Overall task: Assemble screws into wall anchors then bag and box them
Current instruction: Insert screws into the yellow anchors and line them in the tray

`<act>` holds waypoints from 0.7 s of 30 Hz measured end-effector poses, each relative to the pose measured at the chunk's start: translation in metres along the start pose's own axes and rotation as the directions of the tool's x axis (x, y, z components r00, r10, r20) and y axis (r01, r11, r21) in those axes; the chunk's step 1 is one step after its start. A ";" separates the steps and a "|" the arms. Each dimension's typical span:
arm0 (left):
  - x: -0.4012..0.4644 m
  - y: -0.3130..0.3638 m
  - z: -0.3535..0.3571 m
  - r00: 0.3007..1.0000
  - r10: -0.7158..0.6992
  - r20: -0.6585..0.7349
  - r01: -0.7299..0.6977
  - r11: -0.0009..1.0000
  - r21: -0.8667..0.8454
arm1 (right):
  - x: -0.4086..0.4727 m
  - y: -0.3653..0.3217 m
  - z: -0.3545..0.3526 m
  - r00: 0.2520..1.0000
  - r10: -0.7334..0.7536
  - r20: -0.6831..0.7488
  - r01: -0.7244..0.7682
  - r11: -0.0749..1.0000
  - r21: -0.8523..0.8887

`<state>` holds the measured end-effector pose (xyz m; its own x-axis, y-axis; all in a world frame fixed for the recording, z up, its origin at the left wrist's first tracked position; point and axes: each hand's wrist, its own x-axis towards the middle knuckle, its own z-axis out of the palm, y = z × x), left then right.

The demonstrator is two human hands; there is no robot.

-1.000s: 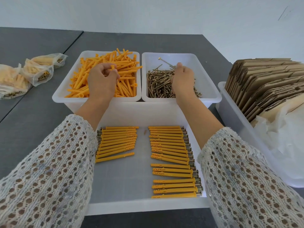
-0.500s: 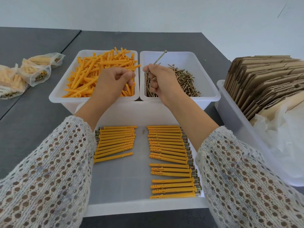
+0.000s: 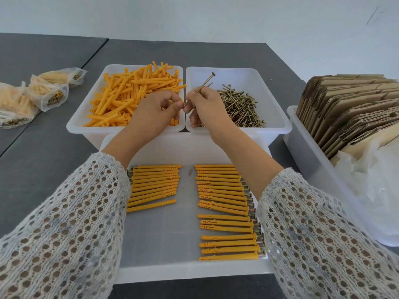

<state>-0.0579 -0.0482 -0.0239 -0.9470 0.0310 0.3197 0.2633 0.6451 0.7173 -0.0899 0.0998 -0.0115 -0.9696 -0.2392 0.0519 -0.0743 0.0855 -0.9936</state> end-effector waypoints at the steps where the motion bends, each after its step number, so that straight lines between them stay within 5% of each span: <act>1: 0.000 0.000 0.000 1.000 0.010 0.004 -0.010 1.000 -0.002 | 0.000 0.000 0.000 1.000 -0.006 -0.008 0.006 1.000 0.009; 21: -0.002 0.000 -0.003 0.998 0.062 0.013 -0.062 0.997 -0.056 | 0.006 0.005 -0.005 0.970 0.063 -0.235 -0.009 0.974 0.225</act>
<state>-0.0553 -0.0506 -0.0224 -0.9311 0.0813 0.3556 0.3310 0.5979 0.7300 -0.0973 0.1037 -0.0153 -0.9999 0.0010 0.0112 -0.0112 -0.1327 -0.9911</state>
